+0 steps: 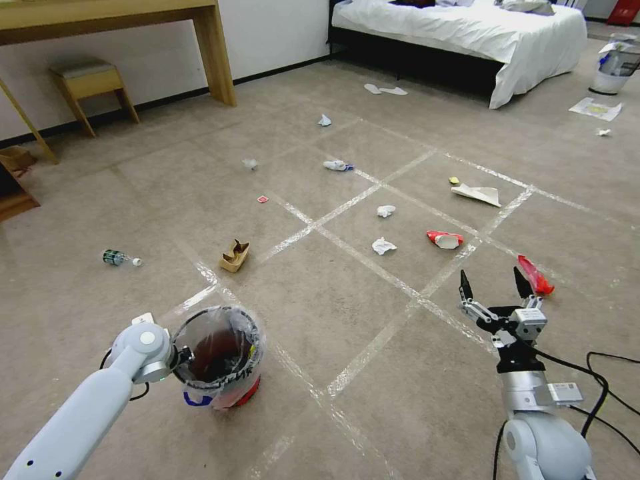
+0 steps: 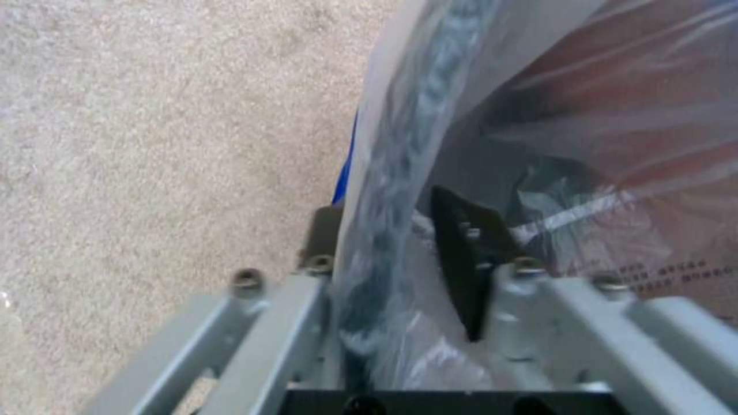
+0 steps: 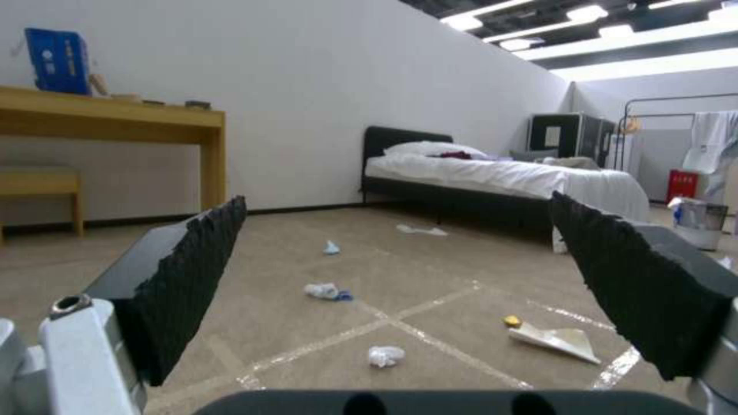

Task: Pick up the trash bin and place the garbage on the floor into it.

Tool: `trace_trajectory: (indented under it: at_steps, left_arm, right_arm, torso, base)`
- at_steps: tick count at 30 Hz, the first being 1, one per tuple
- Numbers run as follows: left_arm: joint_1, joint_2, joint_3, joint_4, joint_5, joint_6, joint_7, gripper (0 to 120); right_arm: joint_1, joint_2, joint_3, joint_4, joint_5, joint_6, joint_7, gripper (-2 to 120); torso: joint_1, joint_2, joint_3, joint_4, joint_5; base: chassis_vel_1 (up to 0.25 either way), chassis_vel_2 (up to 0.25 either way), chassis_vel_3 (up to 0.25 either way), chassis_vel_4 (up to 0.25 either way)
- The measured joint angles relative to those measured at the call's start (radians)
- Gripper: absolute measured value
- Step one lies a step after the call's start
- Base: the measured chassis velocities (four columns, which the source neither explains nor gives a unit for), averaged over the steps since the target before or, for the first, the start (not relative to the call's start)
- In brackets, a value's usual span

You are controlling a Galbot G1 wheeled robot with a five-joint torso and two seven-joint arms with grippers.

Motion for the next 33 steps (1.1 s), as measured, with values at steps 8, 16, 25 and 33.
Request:
trace_trajectory:
  at_steps: [8,16,25,33]
  left_arm:
    - [0.039,0.004,-0.022,-0.039,0.000,-0.002,-0.005,0]
    - [0.106,0.019,-0.078,-0.093,0.001,-0.002,-0.006,0]
    - [0.166,0.043,-0.147,-0.147,-0.007,-0.002,0.001,0]
    - [0.253,0.063,-0.234,-0.279,-0.042,-0.006,-0.011,0]
  right_arm:
    - [-0.018,-0.008,0.012,0.025,0.006,0.000,0.002,100]
    - [-0.033,-0.007,0.015,0.046,0.023,0.001,0.002,100]
    - [-0.045,-0.001,0.017,0.055,0.030,0.006,0.001,100]
    - [-0.044,-0.003,0.026,0.065,0.035,0.004,0.012,100]
  torso:
    - [0.000,0.000,0.000,-0.0002,-0.0001]
    - [0.000,0.000,0.000,0.0001,-0.0002]
    - [0.000,0.000,0.000,0.0001,-0.0001]
    - [0.000,0.000,0.000,0.0002,0.0000]
  base:
    - [0.000,0.000,0.000,0.000]
    - [0.000,0.000,0.000,0.000]
    - [0.000,0.000,0.000,0.000]
    - [0.000,0.000,0.000,0.000]
